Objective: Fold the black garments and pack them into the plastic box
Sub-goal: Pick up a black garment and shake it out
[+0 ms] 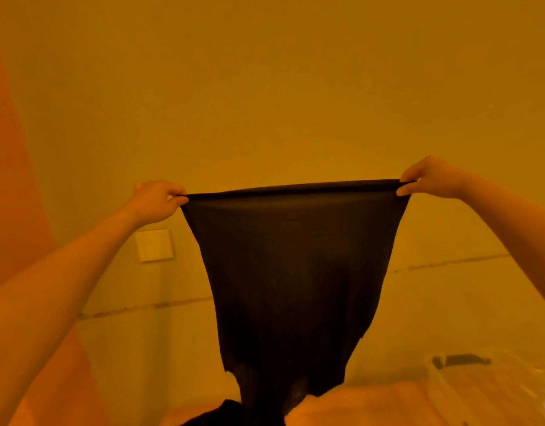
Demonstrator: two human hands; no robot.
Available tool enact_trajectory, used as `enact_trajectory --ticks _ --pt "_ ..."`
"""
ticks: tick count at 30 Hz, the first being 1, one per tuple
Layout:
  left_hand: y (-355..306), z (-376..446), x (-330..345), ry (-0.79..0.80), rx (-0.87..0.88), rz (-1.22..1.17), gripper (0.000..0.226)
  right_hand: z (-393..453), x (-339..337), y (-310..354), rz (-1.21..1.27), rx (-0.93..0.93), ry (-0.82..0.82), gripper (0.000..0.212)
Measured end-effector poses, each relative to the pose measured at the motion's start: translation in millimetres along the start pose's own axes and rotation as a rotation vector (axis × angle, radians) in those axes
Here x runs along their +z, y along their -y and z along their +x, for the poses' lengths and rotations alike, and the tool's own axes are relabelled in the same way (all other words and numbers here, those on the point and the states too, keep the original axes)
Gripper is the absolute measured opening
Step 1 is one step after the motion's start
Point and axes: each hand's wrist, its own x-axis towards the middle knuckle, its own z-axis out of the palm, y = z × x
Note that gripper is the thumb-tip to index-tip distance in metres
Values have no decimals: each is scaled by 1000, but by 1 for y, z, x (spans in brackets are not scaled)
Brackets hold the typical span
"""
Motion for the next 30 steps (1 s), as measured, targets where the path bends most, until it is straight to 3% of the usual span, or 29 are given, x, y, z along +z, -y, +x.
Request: enact_trajectory --ticks 5,8,11,15,21,24,30 --pt "-18 2 4 149 30 165 35 3 -3 -18 68 -30 -8 14" --pt "-34 13 6 118 5 35 23 13 -5 -24 157 -36 -14 21" --pt "-45 23 10 98 19 -26 19 24 -8 -39 70 -38 -3 24" --pt "-52 29 18 124 -27 62 26 35 -7 -63 -9 -24 -3 21" --pt "-71 37 29 311 -90 364 27 55 8 -82 -155 -14 101 35" --pt "-80 44 35 288 -173 158 27 65 14 -92 -160 29 92 27" --pt "-101 50 37 266 -293 -265 24 76 16 -107 54 90 21 19"
